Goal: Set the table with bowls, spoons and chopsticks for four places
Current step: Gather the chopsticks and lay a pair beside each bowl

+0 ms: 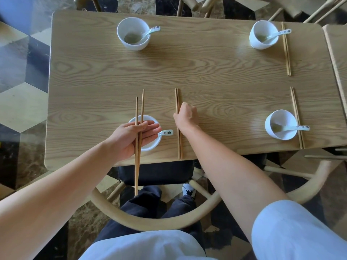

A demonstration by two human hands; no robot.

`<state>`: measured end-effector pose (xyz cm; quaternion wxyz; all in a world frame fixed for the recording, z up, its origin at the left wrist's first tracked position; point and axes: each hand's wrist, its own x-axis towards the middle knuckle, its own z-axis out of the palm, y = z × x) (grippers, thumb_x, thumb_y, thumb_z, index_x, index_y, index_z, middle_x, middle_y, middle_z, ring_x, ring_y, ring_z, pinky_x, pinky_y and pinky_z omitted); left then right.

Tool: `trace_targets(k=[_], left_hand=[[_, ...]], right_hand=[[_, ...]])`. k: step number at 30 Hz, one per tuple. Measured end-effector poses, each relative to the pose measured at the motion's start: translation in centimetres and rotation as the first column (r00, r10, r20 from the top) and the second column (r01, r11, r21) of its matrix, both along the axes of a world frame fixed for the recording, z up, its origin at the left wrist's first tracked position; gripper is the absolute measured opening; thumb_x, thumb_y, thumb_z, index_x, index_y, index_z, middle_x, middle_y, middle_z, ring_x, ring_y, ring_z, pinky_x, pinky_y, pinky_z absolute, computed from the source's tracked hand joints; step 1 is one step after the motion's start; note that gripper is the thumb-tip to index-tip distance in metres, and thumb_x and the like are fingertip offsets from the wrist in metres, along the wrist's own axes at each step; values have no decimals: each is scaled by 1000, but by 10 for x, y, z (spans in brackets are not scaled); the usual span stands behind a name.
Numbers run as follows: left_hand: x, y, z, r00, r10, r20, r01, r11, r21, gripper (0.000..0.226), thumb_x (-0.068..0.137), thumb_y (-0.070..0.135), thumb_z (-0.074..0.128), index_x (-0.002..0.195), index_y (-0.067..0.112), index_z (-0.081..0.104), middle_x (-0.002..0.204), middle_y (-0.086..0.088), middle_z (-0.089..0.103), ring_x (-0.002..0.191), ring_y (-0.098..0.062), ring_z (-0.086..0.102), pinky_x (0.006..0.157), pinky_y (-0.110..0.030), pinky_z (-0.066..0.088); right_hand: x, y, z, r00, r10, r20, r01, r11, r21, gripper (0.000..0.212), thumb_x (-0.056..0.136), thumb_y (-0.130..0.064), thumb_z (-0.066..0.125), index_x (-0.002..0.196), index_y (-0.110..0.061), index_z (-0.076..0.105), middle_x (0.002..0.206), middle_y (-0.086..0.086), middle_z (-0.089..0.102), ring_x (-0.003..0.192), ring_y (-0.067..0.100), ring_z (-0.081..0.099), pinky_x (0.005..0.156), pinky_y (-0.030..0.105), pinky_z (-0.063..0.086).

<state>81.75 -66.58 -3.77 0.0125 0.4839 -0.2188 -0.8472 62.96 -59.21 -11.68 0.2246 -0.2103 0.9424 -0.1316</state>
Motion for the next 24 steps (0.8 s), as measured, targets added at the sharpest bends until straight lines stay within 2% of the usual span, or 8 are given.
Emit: trace_targets(k=[6,11,14,17,19,21,24], left_hand=[[6,3,-1,1000,8,5,-8,1000,-1,25,103,6,48,119,-7,63,115,-20,74,105,-28,74,80,-35,63],[10,11,0,1000,25,-12,-25,1000,-6,26,104,7,47,121,-6,62,114,-20,75,104,-28,74,75,-33,63],[8,24,1,998,58,-23,-58,998,-13,28,104,8,47,122,-8,61,114,-21,74,105,-28,74,75,-34,63],[6,47,4,993,112,-34,-113,993,-24,28,105,9,48,123,-8,61,114,-20,75,104,-27,74,74,-34,63],[4,69,7,990,128,-55,-130,991,-31,29,107,10,44,123,-7,61,115,-19,75,102,-26,75,72,-32,63],[0,92,14,989,127,-71,-130,990,-46,32,108,11,38,123,-6,60,119,-19,73,100,-25,75,72,-32,63],[-12,132,30,987,128,-101,-137,987,-87,33,110,13,33,124,-5,56,122,-18,70,97,-24,76,76,-34,64]], right_hand=[[-1,5,2,1000,6,20,-5,999,-40,17,86,-25,66,83,-10,59,100,16,70,94,32,65,68,26,41],[0,27,9,998,-37,40,38,999,-15,16,87,-27,66,83,-12,60,94,9,67,80,24,54,66,26,36],[5,56,18,990,-113,78,117,992,-40,14,86,-25,64,78,-13,60,86,4,66,75,22,58,62,26,41],[13,96,33,963,-165,214,186,979,-82,19,87,-23,59,69,-16,57,74,5,71,68,23,69,59,30,55],[20,124,48,910,-194,366,258,957,-135,17,86,-20,59,71,-14,61,71,6,71,59,20,68,63,35,61],[33,153,69,801,-157,578,309,935,-174,13,89,-22,62,82,-12,68,74,6,69,55,16,63,58,33,60],[54,199,108,526,52,849,254,943,-216,23,93,-32,66,97,-10,70,85,6,73,63,15,64,54,27,55]])
